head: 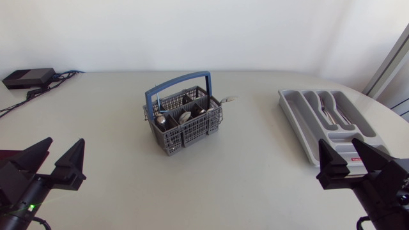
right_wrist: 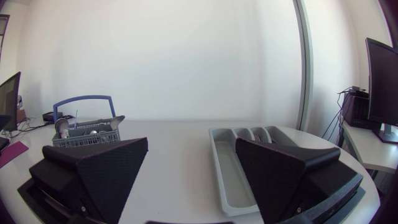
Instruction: Sort the cutlery from the basket into the organizer compartments.
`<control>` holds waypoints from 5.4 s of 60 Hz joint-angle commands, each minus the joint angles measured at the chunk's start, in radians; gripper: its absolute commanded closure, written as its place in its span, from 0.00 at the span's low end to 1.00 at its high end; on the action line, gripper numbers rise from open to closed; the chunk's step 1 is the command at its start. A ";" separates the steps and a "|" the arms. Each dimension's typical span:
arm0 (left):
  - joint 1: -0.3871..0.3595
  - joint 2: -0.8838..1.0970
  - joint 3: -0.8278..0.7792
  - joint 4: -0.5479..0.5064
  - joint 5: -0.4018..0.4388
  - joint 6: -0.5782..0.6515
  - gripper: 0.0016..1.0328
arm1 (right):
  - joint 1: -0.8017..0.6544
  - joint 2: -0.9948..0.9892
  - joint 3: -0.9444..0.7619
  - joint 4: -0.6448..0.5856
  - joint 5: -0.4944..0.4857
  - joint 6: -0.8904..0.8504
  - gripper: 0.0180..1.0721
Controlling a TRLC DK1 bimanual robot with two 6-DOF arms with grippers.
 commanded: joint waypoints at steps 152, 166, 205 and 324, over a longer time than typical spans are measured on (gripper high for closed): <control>-0.236 1.533 0.978 -0.145 0.218 0.245 0.97 | 0.243 1.043 0.673 -0.384 -0.128 -0.268 0.04; -0.239 1.395 0.871 -0.201 0.244 0.289 0.97 | 0.255 1.056 0.674 -0.381 -0.122 -0.265 0.04; -0.244 0.966 0.636 -0.342 0.294 0.403 0.17 | 0.309 1.164 0.690 -0.307 -0.076 -0.259 0.04; -0.244 1.782 0.995 -0.035 0.337 0.443 0.97 | 0.097 1.752 1.033 -0.260 -0.705 0.000 0.79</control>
